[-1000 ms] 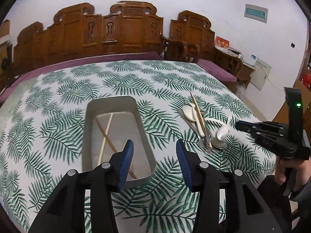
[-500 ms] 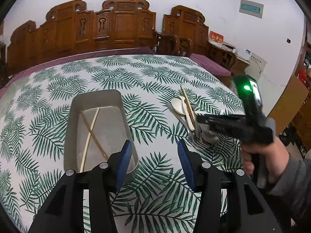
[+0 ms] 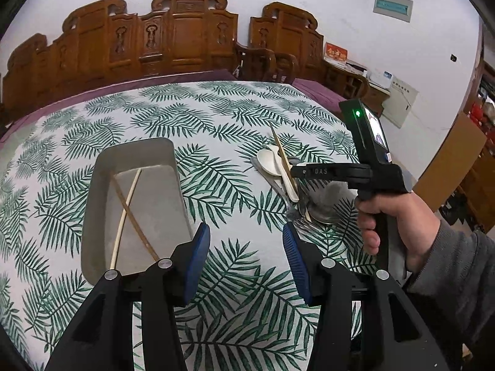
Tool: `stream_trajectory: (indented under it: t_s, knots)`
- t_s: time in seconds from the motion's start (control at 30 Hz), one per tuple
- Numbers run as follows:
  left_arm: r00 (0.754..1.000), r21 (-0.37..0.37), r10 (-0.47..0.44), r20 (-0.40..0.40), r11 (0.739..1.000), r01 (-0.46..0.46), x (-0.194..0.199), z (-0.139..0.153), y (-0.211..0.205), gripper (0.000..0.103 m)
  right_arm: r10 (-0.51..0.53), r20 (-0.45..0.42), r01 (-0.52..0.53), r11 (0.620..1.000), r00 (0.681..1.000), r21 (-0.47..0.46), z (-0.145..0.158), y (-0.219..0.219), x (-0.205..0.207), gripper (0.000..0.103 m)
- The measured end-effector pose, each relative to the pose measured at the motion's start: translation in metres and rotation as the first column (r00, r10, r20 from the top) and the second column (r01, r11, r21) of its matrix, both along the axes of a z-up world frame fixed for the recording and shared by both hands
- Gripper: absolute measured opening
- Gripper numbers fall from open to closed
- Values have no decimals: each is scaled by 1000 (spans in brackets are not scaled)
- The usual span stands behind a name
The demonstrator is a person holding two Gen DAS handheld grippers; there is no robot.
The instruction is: Organize utensils
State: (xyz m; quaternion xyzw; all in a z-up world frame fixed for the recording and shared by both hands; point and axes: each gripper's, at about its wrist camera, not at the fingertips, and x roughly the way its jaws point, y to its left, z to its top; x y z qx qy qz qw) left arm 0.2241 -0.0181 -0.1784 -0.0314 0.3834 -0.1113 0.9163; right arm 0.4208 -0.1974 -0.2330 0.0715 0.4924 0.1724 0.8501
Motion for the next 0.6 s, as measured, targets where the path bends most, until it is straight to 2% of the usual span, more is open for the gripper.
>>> stream_trajectory:
  t_s: [0.27,0.6]
  knots:
    - [1000,13,-10,1,1000,10,-1,-1,-6,46,33,17,-33,999,999,-21,11,1,-10,2]
    - [1000,27,-19,0,999,19,-3,-5,-17,46,100,86,-98,995,991,-37,44,-15,-42,2]
